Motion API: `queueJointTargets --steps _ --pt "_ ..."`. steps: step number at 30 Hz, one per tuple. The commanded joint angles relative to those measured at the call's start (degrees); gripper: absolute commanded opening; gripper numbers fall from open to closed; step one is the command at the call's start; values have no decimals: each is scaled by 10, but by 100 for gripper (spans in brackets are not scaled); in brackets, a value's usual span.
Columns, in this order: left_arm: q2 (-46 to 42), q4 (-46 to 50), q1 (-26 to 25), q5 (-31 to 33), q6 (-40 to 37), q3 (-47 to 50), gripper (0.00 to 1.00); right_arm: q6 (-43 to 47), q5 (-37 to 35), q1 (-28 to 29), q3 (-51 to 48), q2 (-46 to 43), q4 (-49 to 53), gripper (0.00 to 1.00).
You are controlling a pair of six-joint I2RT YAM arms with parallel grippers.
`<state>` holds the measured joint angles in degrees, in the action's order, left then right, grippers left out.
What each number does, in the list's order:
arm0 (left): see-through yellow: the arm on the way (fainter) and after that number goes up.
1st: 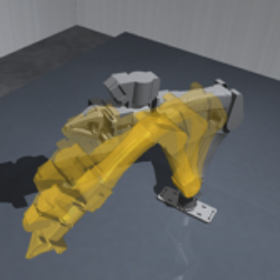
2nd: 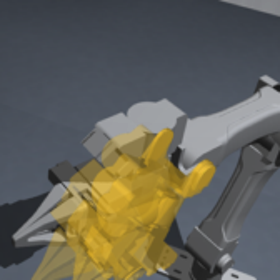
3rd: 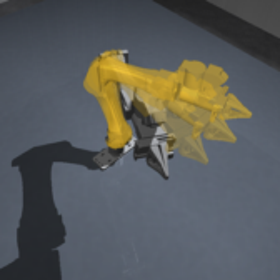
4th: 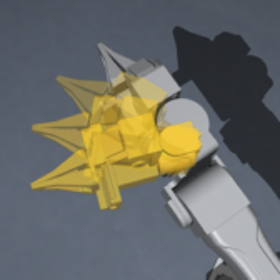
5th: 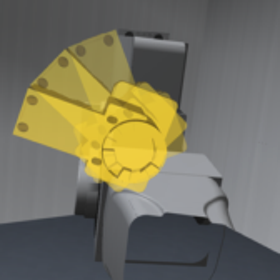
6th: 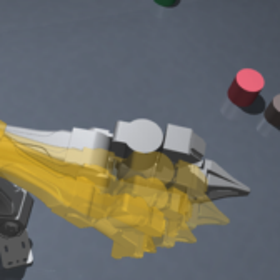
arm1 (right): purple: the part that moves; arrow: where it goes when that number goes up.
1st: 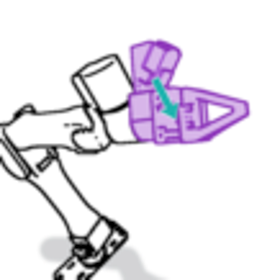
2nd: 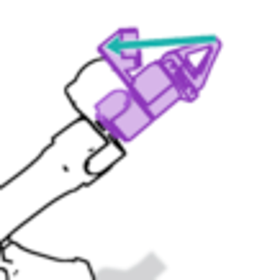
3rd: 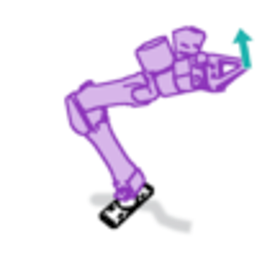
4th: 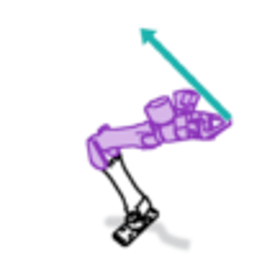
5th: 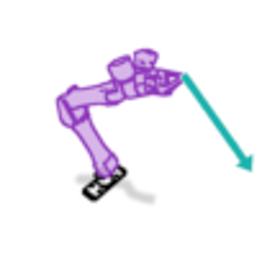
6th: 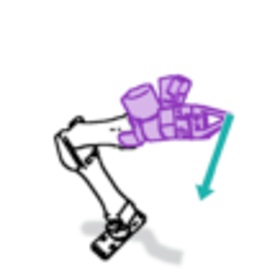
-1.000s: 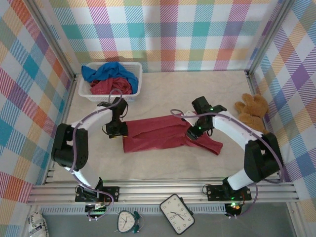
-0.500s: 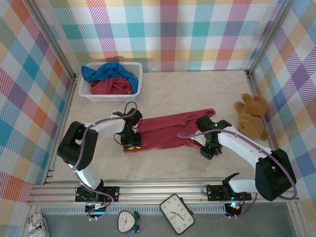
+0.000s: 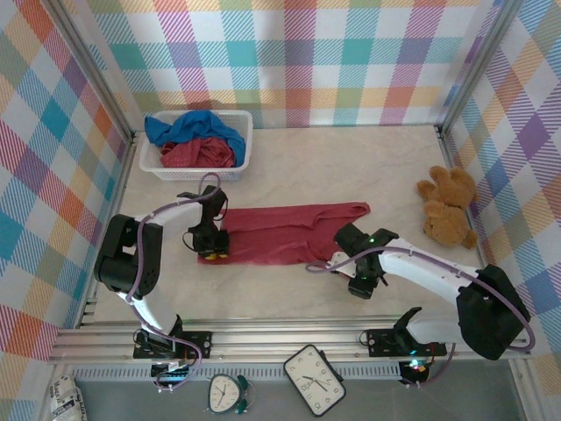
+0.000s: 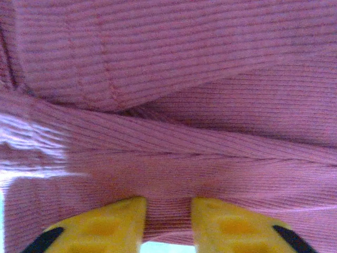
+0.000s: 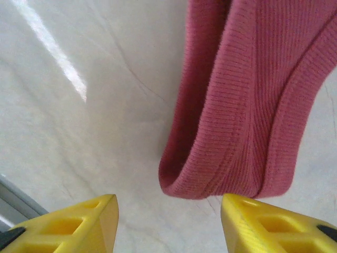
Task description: Fold and stack the tank tops
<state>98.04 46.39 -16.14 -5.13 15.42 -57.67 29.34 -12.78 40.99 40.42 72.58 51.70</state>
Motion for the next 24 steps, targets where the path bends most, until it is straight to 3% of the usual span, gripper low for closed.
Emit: queueJointTargets --steps 1,11,13,17,24 --pt "-1 19 18 35 -13 -5 34 29 3 20 -15 7 -18 54" --pt "-9 21 20 8 -12 -18 39 22 -14 53 -24 52 -85 48" --pt "-13 21 20 -1 -10 -18 41 15 -9 54 -26 56 -92 39" --pt "-29 21 20 -18 -11 -17 44 -7 -7 45 -4 54 -74 12" --pt "-53 28 21 -21 -13 -16 48 -21 78 -37 56 20 -12 4"
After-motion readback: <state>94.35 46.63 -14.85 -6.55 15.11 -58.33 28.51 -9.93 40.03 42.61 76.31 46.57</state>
